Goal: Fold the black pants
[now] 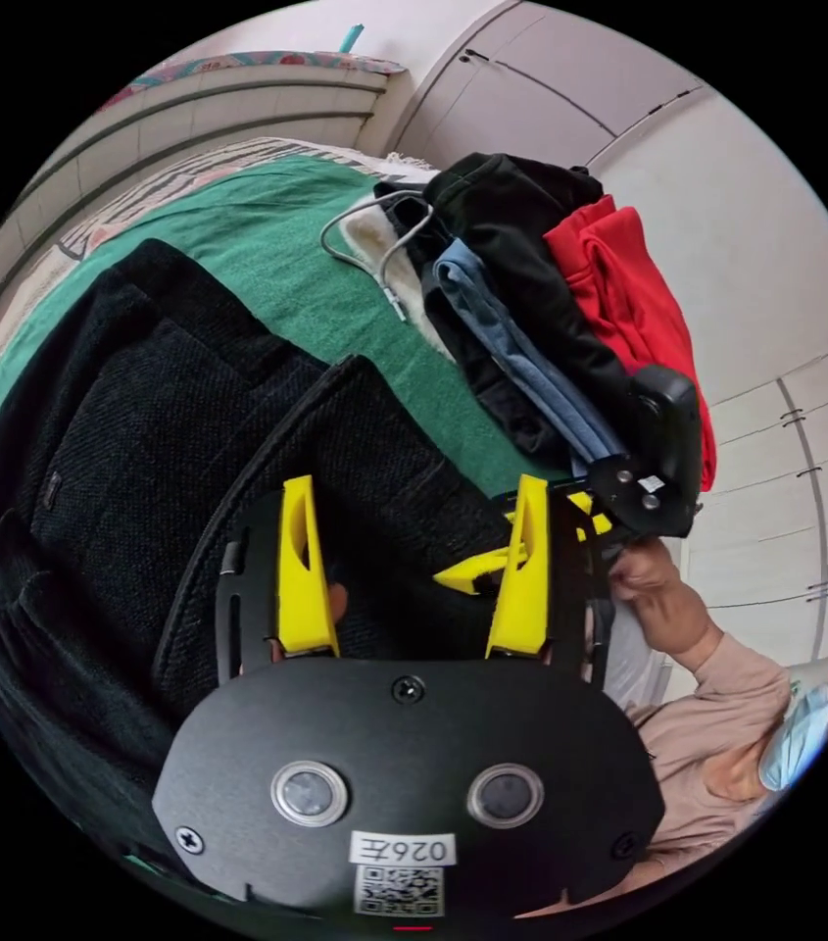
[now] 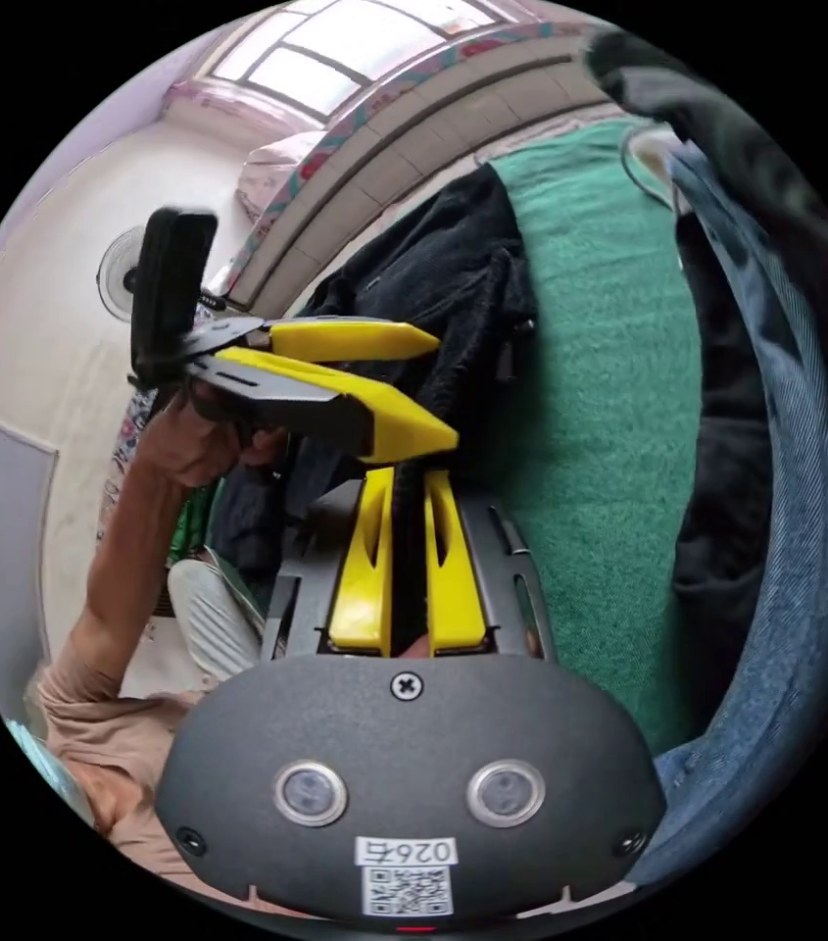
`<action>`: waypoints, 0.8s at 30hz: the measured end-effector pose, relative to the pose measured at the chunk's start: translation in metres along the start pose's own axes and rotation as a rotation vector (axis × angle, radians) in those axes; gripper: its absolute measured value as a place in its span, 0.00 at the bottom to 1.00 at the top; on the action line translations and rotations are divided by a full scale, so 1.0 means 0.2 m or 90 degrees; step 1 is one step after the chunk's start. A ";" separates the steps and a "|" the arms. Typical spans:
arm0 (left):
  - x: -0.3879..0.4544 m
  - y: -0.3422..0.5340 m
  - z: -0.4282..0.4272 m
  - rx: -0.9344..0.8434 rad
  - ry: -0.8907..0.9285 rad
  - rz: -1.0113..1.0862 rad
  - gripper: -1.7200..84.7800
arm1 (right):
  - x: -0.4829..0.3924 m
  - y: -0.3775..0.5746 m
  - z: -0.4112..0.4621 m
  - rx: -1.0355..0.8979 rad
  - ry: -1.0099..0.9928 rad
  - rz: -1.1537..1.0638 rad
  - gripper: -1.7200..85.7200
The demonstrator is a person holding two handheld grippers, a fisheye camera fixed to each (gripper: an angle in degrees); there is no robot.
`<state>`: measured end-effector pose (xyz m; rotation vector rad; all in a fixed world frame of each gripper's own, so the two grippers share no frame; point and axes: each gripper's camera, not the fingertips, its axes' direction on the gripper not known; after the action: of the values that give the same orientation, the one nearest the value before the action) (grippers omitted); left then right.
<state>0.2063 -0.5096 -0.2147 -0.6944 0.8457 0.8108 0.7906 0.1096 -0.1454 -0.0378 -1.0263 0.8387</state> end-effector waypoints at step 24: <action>-0.43 0.51 -0.14 0.149 -0.022 -0.081 0.09 | -1.03 0.01 0.08 0.182 -0.001 -0.243 0.01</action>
<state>0.0750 -0.5081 -0.1761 -0.5200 0.8411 0.5967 0.7276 -0.0250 -0.2903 0.3909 -0.8691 0.6265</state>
